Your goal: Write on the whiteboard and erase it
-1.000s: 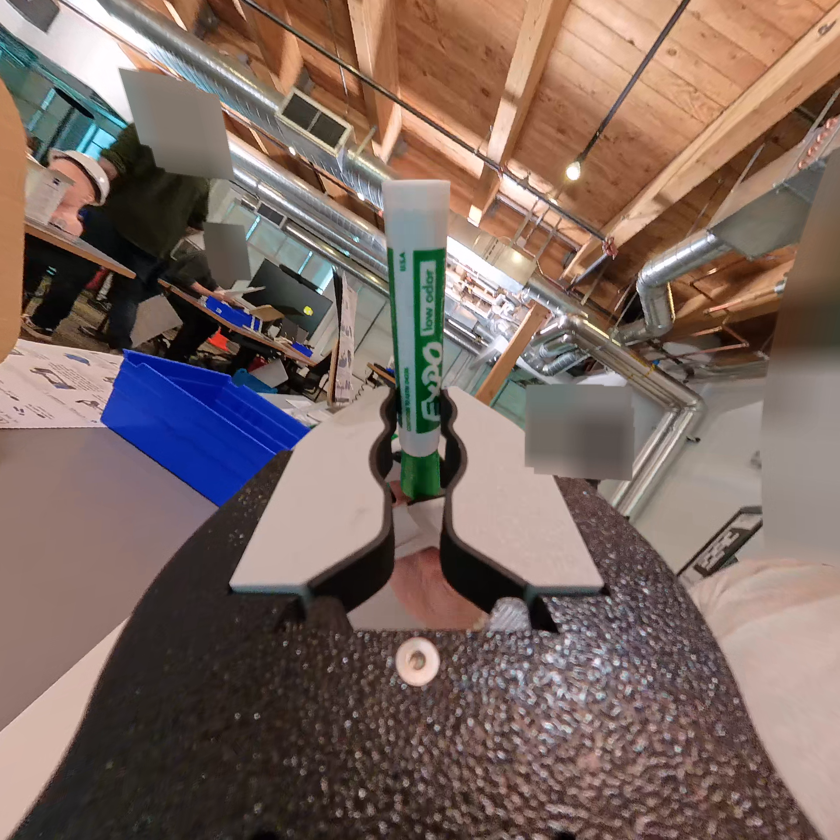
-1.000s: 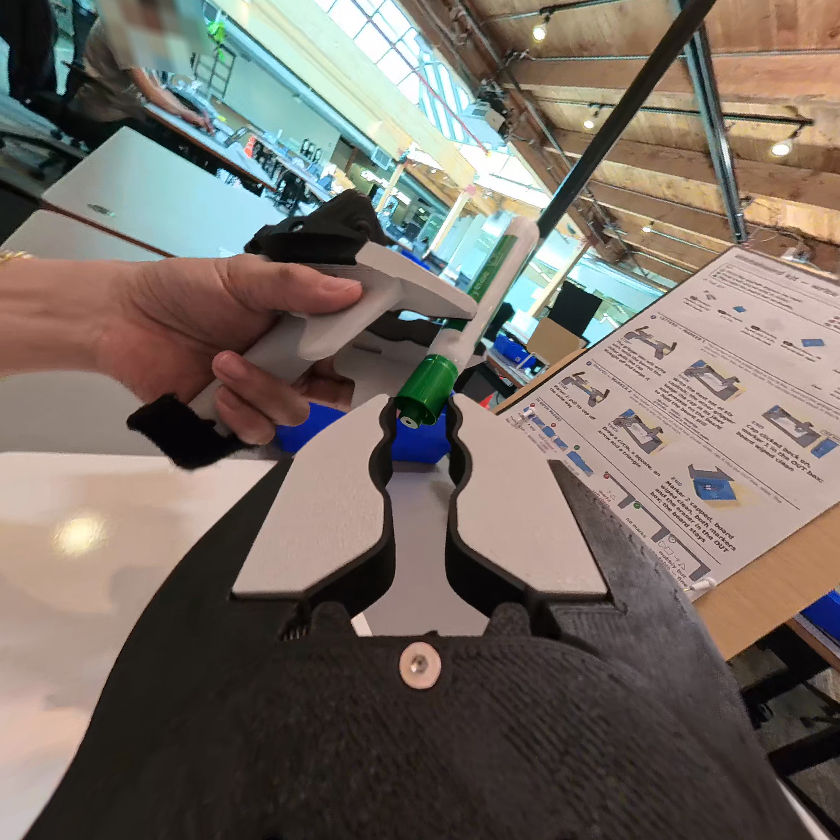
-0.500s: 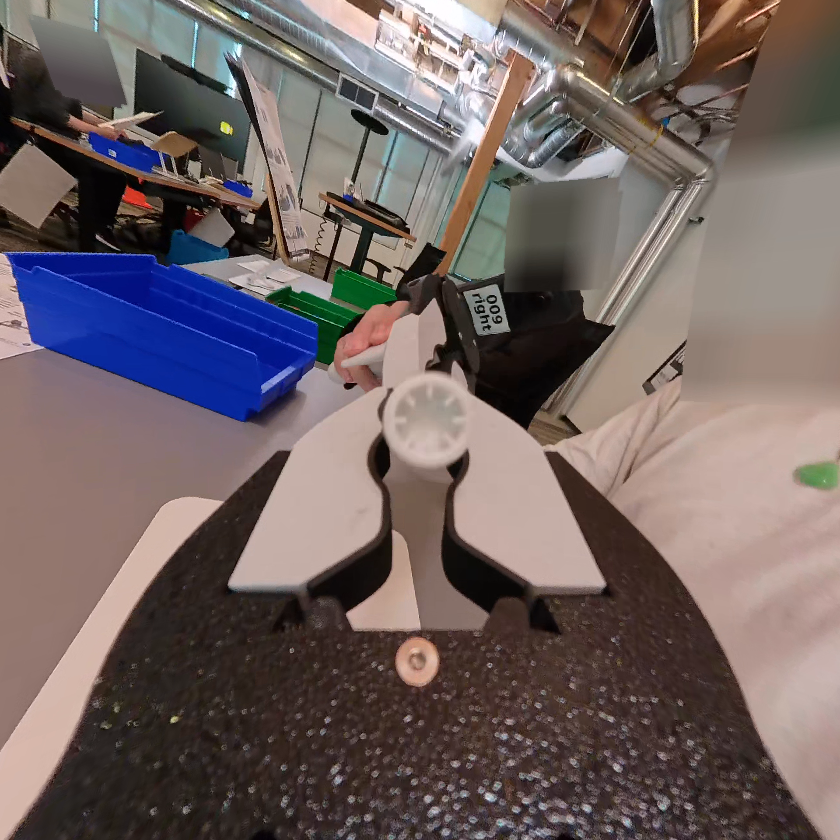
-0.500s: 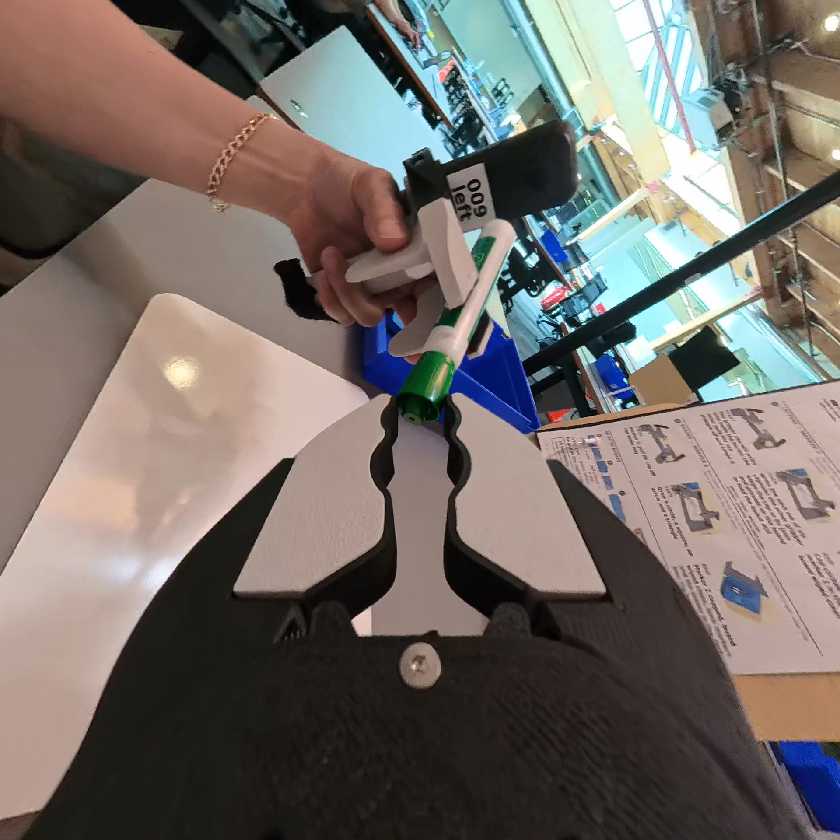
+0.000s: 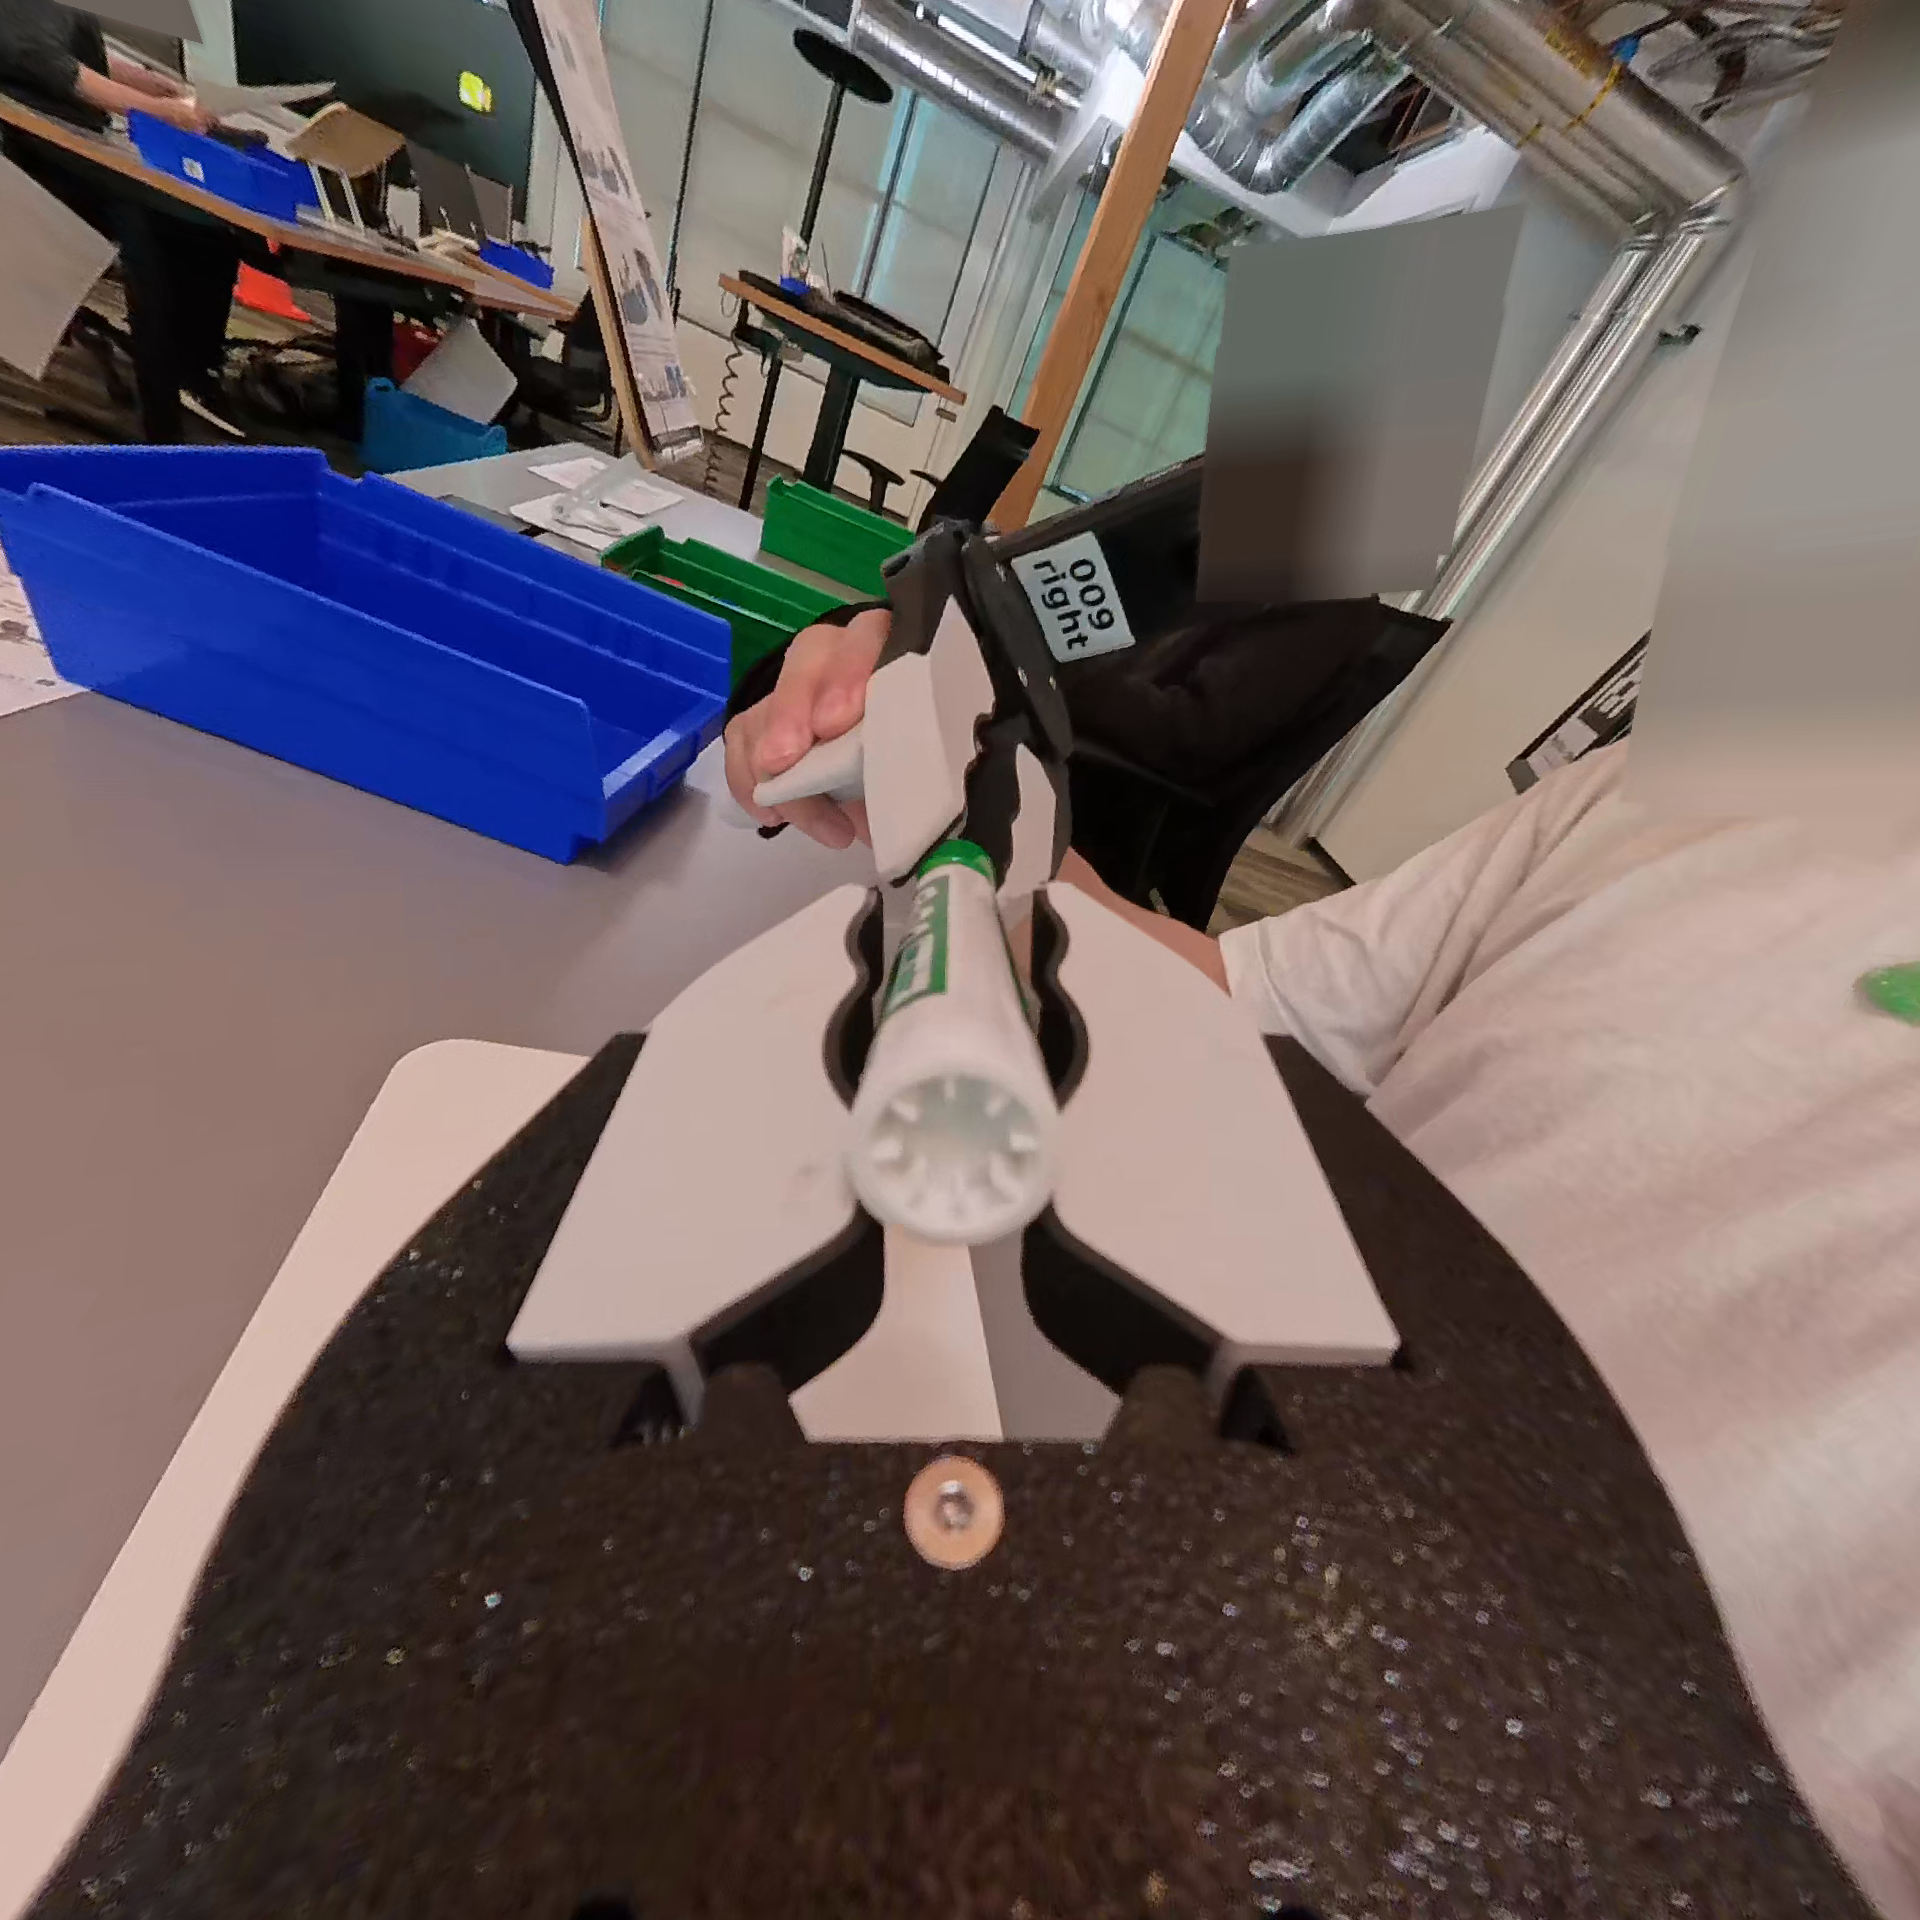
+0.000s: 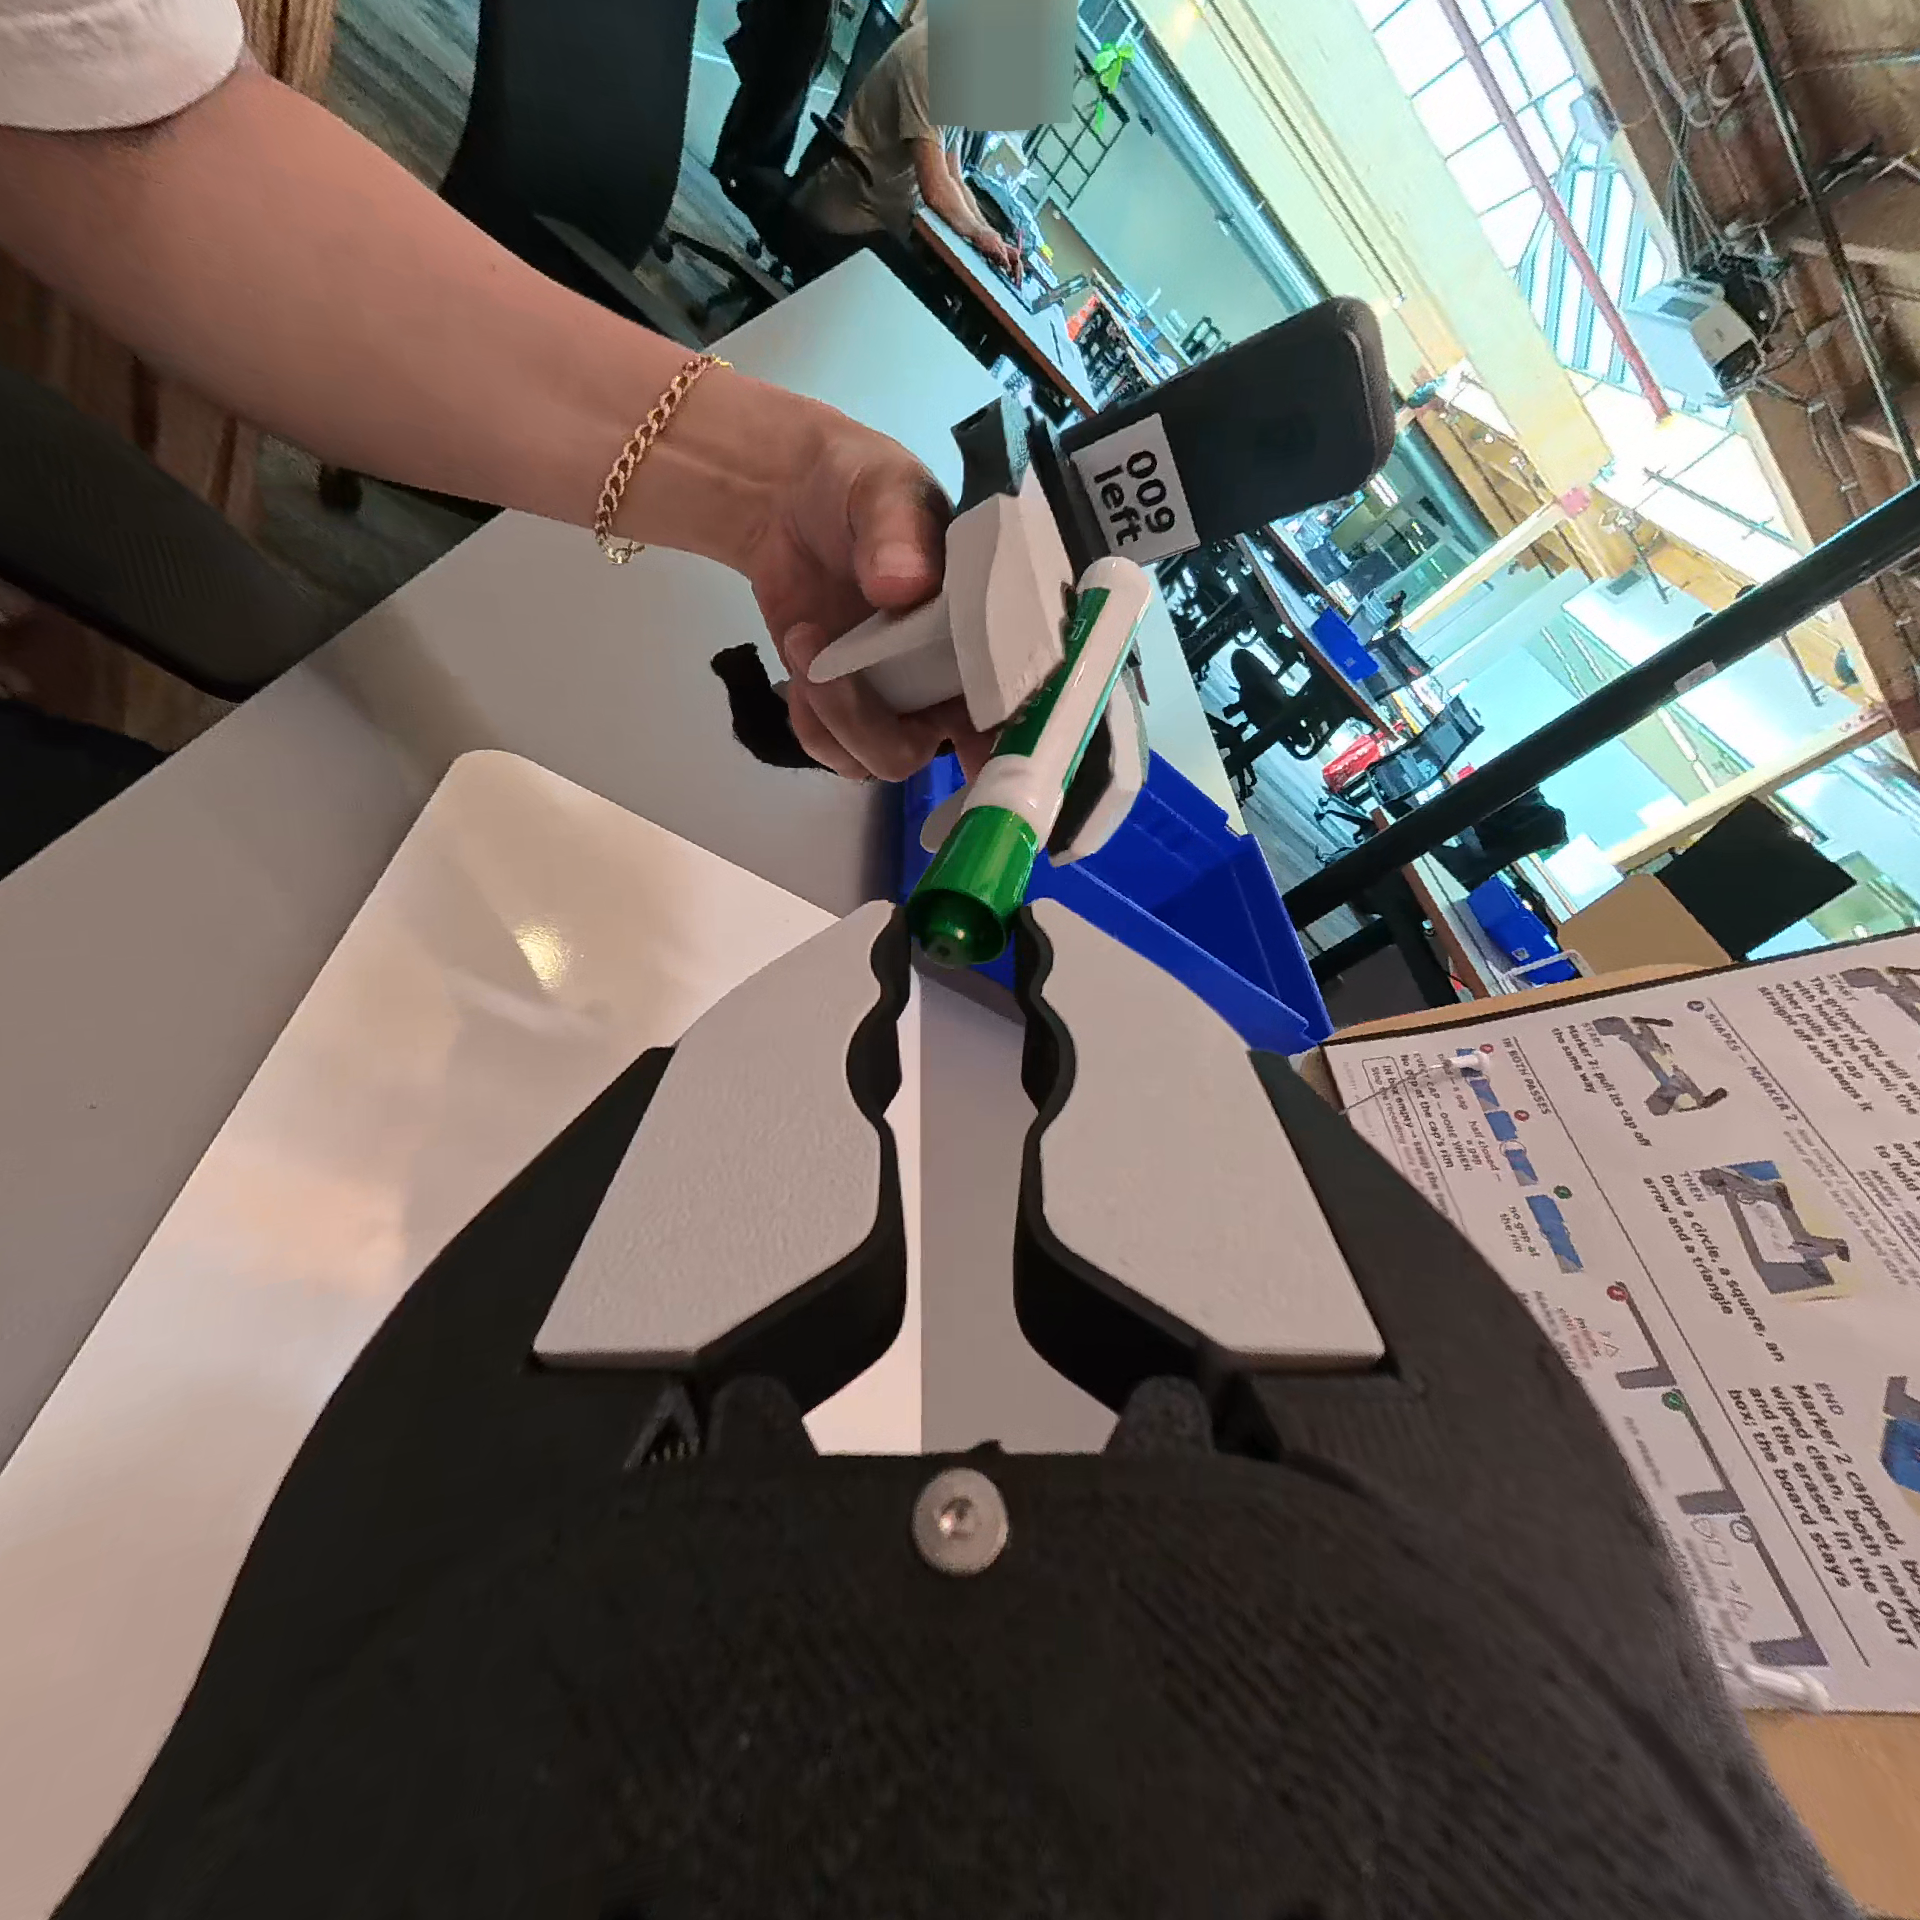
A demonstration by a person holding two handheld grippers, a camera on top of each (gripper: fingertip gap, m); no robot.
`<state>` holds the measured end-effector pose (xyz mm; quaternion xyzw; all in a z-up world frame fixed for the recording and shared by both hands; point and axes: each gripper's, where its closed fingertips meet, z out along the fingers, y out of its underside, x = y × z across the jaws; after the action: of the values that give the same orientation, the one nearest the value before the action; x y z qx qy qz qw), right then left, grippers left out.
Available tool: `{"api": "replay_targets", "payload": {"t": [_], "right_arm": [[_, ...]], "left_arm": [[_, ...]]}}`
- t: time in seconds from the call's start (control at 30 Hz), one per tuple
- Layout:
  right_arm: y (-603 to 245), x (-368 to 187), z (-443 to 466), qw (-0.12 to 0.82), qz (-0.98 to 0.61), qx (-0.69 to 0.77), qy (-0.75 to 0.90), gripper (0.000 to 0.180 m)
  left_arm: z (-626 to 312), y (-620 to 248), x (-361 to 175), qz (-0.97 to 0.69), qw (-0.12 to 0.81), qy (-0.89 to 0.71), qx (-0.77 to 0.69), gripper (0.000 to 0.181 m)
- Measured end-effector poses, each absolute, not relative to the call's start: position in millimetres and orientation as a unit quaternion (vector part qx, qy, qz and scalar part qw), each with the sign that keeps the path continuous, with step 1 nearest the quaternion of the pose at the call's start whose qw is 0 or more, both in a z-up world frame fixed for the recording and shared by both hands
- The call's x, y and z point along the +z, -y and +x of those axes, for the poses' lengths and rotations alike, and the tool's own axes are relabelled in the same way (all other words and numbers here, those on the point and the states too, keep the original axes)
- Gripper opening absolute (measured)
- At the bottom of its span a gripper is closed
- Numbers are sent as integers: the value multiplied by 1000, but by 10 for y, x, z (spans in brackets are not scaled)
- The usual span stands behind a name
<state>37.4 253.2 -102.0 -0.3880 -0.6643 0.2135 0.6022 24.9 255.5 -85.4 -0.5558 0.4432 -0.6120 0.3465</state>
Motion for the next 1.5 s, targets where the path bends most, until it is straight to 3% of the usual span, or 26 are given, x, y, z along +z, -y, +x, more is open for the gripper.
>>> {"api": "replay_targets", "payload": {"t": [0.03,0.57,0.8,1.03,1.3,1.5], "right_arm": [[-2538,-1019,378,602,-389,218,663,19],[-2688,-1182,370,578,-447,246,637,19],[-2752,-1076,326,581,-482,327,568,48],[-2729,-1260,202,500,-531,349,588,19],[-2693,-1595,139,411,-586,313,624,18],[-2740,-1582,146,421,-604,291,611,18]], "left_arm": [[249,-2558,-870,-557,347,-448,-607,25],[284,-2673,-991,-577,418,-477,-516,19],[214,-2769,-1014,-583,454,-464,-489,19],[222,-2732,-1136,-585,461,-474,-469,19],[243,-2693,-1312,-588,465,-511,-422,19],[208,-2725,-1353,-594,458,-514,-416,19]]}}
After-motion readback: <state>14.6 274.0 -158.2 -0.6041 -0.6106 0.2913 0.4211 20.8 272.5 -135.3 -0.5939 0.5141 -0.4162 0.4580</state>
